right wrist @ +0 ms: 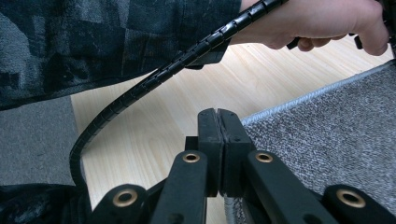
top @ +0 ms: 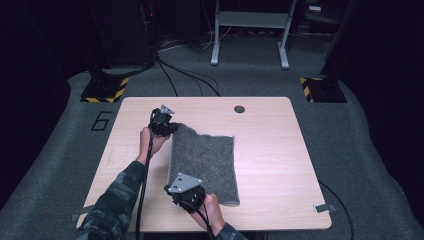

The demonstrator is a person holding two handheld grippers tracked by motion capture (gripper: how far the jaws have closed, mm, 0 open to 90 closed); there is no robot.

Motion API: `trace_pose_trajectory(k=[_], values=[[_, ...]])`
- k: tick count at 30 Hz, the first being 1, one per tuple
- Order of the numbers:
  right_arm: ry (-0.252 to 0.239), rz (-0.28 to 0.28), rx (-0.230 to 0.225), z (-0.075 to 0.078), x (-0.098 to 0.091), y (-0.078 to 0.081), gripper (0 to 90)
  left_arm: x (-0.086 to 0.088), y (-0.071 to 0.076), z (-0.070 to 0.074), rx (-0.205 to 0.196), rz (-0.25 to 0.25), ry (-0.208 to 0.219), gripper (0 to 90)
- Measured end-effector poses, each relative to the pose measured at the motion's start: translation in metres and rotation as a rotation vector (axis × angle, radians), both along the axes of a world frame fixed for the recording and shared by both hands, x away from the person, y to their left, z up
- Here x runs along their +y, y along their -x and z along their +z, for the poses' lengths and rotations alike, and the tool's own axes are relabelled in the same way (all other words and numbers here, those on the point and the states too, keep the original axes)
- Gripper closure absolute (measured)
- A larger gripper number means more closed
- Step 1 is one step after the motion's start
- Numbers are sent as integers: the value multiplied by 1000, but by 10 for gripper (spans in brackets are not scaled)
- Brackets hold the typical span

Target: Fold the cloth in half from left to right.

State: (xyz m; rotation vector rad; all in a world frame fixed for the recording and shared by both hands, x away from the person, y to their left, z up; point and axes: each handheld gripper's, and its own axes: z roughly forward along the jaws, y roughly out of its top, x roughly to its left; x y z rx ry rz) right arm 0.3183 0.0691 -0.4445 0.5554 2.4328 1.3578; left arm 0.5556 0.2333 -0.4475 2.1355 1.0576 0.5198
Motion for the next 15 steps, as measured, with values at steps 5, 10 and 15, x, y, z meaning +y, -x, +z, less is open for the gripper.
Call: trace_pose_trajectory(k=[5,10,15], values=[[-11,1,-21,5,-1,0,891,3,-2,9,-3,-1,1,864],[-30,-3,-41,14,-3,0,891,1,-3,23,-25,-1,-15,863],[-44,-11,-62,21,-4,1,891,-2,-2,35,-40,2,-57,862]])
